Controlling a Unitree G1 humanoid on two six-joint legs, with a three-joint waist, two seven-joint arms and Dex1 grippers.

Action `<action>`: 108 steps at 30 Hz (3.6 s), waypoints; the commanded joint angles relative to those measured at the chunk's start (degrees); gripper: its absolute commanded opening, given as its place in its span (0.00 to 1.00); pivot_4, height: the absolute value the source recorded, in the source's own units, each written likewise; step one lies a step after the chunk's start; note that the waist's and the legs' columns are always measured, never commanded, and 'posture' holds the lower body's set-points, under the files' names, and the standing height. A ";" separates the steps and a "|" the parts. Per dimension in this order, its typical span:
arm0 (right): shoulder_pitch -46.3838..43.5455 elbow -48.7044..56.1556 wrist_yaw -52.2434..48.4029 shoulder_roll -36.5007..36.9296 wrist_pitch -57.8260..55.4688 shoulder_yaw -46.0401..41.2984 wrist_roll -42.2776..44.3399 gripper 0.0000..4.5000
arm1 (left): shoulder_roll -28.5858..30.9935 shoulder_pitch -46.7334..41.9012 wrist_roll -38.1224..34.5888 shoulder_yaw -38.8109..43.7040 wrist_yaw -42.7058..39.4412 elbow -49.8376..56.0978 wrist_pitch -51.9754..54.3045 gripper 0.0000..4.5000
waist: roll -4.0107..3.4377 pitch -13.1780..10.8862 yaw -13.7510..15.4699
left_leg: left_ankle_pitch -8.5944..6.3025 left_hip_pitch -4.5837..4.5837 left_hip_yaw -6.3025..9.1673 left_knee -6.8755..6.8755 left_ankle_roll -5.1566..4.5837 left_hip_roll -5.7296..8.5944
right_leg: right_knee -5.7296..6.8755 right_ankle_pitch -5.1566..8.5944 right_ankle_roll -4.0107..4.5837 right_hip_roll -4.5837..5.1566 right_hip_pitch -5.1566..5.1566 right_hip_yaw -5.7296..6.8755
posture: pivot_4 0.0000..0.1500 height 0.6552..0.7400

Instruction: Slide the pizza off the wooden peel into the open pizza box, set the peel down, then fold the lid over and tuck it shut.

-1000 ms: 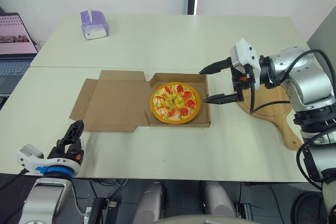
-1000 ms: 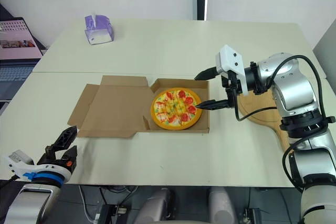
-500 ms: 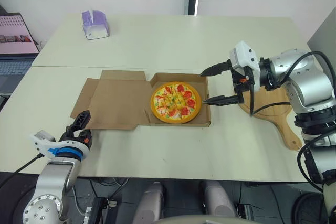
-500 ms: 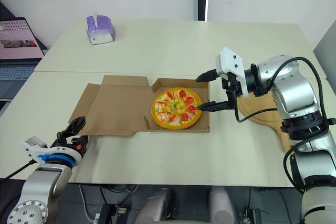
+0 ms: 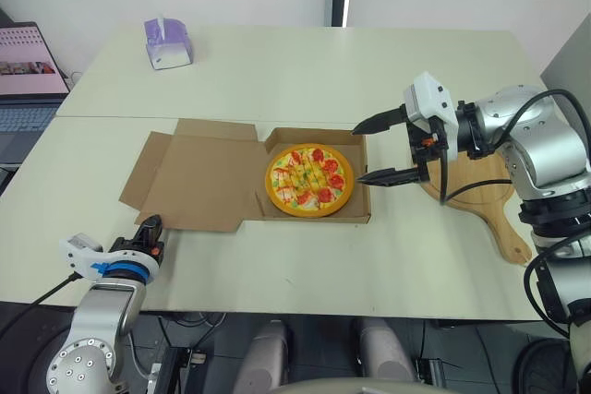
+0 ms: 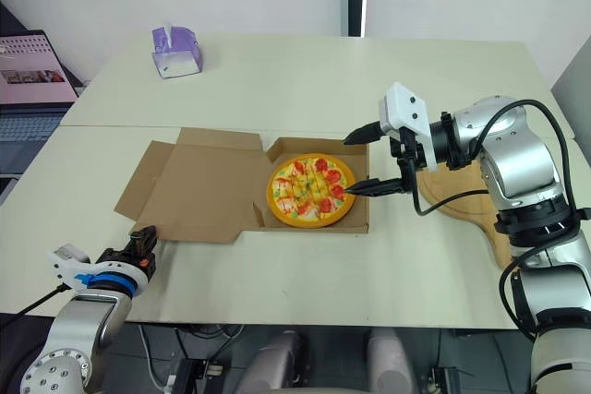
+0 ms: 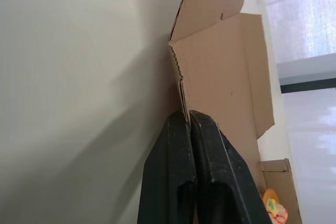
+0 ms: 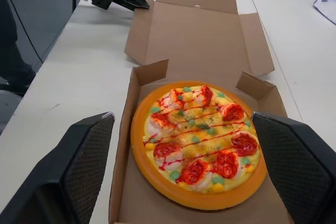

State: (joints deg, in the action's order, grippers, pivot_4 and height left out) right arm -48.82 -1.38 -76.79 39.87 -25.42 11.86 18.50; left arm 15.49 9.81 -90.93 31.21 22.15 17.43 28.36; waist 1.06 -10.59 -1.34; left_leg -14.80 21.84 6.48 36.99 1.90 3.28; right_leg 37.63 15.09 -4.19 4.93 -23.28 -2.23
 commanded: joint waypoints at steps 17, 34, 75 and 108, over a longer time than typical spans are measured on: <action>-1.97 -14.02 17.84 -0.92 11.22 0.35 -18.69 0.01 | 27.94 -26.23 28.34 -16.36 -34.15 -12.51 15.58 0.00 | 0.09 -0.01 0.70 | 0.02 0.04 0.03 -0.04 0.03 0.12 | 0.01 -0.06 0.04 -0.11 -0.03 0.06 | 1.00 1.00; -0.05 -30.43 13.86 1.23 30.93 7.07 -30.11 0.01 | 26.79 -47.64 51.47 -26.68 -62.80 -31.79 10.24 0.00 | 0.14 -0.04 -0.09 | 0.15 0.09 -0.03 -0.05 0.25 0.13 | 0.04 -0.08 0.01 -0.11 -0.13 0.04 | 1.00 1.00; 7.34 -5.25 33.77 -3.55 -5.56 -21.16 -7.57 0.83 | 8.99 -73.61 68.50 -23.85 -88.45 -59.54 -16.41 0.00 | 0.30 -0.13 -0.52 | 0.07 0.26 -0.08 0.06 0.10 0.12 | 0.34 -0.12 -0.06 -0.08 -0.43 0.03 | 1.00 1.00; 7.06 5.93 39.83 -2.44 -13.18 -21.97 -1.71 0.01 | 5.41 -79.26 77.60 -26.88 -79.46 -68.36 -23.07 0.00 | 0.29 -0.12 -0.46 | 0.13 0.86 -0.19 0.24 0.16 0.17 | 0.48 -0.16 -0.09 -0.04 -0.98 0.09 | 1.00 1.00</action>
State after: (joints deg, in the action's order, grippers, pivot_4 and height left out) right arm -42.16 -1.58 -39.17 36.34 -37.80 -7.56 16.55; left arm 20.97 -67.22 -13.45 4.21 -58.78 -52.57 5.84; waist 1.35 -10.71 -1.80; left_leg -14.67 22.73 6.29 37.24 2.07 3.45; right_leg 38.12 14.92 -4.28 4.90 -24.28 -2.15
